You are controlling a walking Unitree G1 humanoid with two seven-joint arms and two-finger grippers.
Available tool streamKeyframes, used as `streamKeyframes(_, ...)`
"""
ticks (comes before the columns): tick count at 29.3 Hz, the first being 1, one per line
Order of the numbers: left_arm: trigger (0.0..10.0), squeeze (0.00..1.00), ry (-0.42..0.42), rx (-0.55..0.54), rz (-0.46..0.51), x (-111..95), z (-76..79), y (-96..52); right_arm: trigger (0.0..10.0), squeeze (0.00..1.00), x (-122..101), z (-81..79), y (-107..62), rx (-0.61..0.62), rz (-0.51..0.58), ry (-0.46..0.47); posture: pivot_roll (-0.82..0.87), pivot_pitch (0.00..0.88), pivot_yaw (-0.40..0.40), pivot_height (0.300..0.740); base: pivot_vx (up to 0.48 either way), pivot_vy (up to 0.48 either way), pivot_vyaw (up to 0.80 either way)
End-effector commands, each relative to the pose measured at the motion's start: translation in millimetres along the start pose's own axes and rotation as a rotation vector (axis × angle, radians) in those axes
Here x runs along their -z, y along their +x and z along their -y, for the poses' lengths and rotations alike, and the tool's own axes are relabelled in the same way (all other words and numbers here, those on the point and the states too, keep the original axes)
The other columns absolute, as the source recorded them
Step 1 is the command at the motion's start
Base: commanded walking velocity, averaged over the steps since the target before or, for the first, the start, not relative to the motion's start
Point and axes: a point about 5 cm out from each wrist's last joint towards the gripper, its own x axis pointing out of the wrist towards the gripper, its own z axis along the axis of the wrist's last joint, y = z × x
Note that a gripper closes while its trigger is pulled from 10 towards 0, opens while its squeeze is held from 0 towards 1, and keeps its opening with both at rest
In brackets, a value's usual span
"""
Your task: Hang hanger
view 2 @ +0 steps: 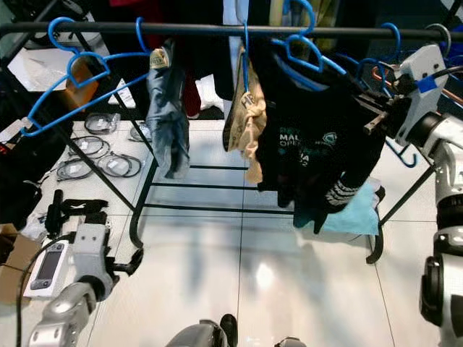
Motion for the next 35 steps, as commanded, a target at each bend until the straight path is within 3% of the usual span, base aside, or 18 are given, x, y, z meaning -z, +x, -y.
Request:
streamKeyframes(1, 10.0, 0.0, -0.027, -0.022, -0.04, 13, -1.2, -3.0, 0.0, 0.0, -11, 2.0, -8.7, 0.018, 0.064, -0.002, -0.1, 0.188, 0.045, 0.74, 0.0, 0.0, 0.0)
streamKeyframes(3, 10.0, 0.0, -0.03, -0.023, -0.04, 13, -0.3, -1.9, 0.0, 0.0, -11, 1.1, -10.3, 0.018, 0.062, 0.0, -0.1, 0.187, 0.044, 0.74, 0.0, 0.0, 0.0)
streamKeyframes(9, 10.0, 0.0, -0.042, 0.001, -0.038, 13, 7.2, 4.1, 0.0, 0.0, 4, -8.7, -38.5, 0.068, 0.0, 0.032, -0.12, 0.176, 0.046, 0.74, 0.0, 0.0, 0.0)
streamKeyframes(16, 10.0, 0.0, -0.047, 0.03, -0.033, 8, 11.0, 11.4, 0.0, 0.0, 15, -28.4, -61.6, 0.054, -0.047, 0.094, -0.14, 0.168, 0.049, 0.74, 0.0, 0.0, 0.0)
streamKeyframes(21, 10.0, 0.0, -0.049, 0.038, -0.012, 1, 10.1, 16.2, 0.0, 0.0, 20, -62.1, -76.9, -0.144, -0.131, 0.147, -0.15, 0.16, 0.047, 0.74, 0.0, 0.0, 0.0)
streamKeyframes(25, 10.0, 0.0, -0.049, 0.047, -0.003, -2, 8.4, 16.9, 0.0, 0.0, 18, -73.4, -83.4, -0.217, -0.158, 0.169, -0.16, 0.156, 0.046, 0.74, 0.0, 0.0, 0.0)
streamKeyframes(30, 10.0, 0.0, -0.031, 0.074, 0.029, -13, -4.0, 16.7, 0.0, 0.0, 12, -94.4, -99.7, -0.411, -0.224, 0.227, -0.15, 0.148, 0.044, 0.74, 0.0, 0.0, 0.0)
streamKeyframes(35, 10.0, 0.0, -0.035, 0.107, 0.055, -22, -13.3, 16.1, 0.0, 0.0, 7, -101.2, -105.4, -0.48, -0.24, 0.253, -0.15, 0.145, 0.045, 0.74, 0.0, 0.0, 0.0)
